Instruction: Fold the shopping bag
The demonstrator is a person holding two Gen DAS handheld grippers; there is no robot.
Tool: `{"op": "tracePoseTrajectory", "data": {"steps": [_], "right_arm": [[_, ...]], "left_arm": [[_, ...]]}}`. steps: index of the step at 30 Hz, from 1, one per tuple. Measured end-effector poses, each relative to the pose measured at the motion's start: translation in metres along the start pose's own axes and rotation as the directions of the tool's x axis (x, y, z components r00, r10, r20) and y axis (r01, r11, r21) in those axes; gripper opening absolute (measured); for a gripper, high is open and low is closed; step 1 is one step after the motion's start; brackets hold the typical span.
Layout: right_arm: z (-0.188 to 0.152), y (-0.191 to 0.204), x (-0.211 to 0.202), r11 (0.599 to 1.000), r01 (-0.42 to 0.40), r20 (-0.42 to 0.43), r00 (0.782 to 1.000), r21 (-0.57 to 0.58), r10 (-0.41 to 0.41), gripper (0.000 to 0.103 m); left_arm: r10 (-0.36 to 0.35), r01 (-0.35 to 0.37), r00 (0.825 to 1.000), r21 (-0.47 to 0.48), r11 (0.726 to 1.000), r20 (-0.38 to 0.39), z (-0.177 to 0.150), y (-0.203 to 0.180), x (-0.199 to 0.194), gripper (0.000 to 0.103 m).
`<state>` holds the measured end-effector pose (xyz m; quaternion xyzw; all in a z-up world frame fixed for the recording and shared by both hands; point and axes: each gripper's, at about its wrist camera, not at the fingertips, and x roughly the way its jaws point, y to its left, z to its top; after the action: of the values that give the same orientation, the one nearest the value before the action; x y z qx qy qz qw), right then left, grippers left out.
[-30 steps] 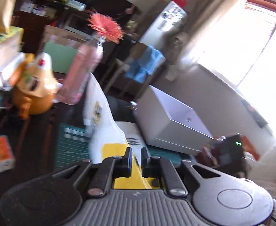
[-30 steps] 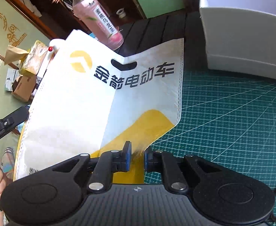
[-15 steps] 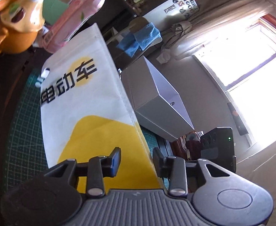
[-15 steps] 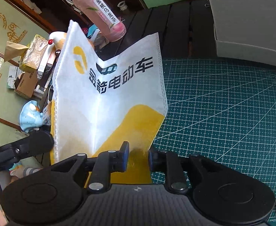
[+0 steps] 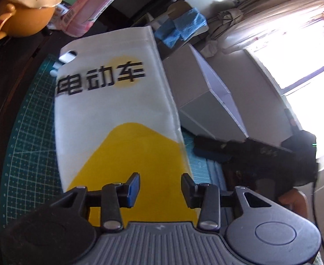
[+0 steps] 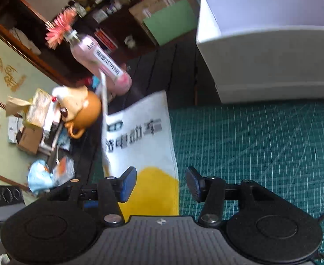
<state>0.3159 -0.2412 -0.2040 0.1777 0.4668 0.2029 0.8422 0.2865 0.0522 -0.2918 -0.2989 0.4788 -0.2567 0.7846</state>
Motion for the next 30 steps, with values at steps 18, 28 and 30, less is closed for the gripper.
{"op": "tracePoseTrajectory", "data": {"steps": [18, 28, 30], "right_arm": [[-0.023, 0.02, 0.066, 0.994, 0.068, -0.167, 0.982, -0.091, -0.083, 0.011], [-0.033, 0.018, 0.079, 0.989, 0.1, -0.205, 0.971, -0.104, -0.12, 0.011], [-0.034, 0.021, 0.08, 0.987, 0.107, -0.202, 0.971, -0.122, -0.13, 0.011]], "left_arm": [[0.104, -0.103, 0.994, 0.029, 0.994, -0.036, 0.0, 0.003, 0.006, 0.039], [0.126, -0.124, 0.989, -0.035, 0.992, 0.07, 0.014, 0.014, -0.027, 0.04], [0.137, -0.133, 0.988, -0.053, 0.99, 0.076, 0.017, 0.017, -0.025, 0.04]]}}
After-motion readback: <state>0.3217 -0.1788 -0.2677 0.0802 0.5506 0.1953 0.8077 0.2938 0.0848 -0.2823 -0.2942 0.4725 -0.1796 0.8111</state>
